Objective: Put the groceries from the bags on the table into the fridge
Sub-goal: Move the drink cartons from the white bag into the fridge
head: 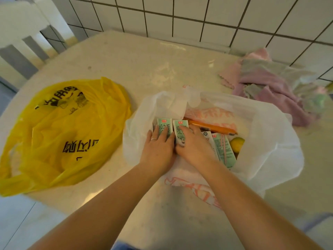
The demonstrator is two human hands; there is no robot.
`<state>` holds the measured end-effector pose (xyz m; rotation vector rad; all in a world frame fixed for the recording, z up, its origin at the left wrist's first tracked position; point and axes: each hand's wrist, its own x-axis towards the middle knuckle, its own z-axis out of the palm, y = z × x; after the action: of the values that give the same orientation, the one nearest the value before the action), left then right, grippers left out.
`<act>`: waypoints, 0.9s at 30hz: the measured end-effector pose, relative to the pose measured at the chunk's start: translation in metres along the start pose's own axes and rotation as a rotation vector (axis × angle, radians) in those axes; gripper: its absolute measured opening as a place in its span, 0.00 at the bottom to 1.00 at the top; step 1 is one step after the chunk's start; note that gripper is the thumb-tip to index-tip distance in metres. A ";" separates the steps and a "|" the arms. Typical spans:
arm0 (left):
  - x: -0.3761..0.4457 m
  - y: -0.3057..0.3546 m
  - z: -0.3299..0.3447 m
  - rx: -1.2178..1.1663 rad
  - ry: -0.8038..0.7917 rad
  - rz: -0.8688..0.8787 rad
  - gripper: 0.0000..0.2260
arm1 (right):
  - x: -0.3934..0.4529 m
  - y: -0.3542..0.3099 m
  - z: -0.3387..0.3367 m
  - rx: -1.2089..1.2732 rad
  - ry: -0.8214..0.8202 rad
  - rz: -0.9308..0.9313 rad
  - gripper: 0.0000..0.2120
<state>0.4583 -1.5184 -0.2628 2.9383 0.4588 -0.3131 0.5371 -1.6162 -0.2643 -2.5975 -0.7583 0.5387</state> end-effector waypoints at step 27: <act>0.032 -0.012 -0.005 -0.242 0.094 -0.129 0.29 | 0.003 0.012 -0.008 0.161 0.024 0.125 0.29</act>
<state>0.4855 -1.4967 -0.2670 2.7013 0.6522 -0.1233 0.5481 -1.6254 -0.2640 -2.5075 -0.5248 0.5786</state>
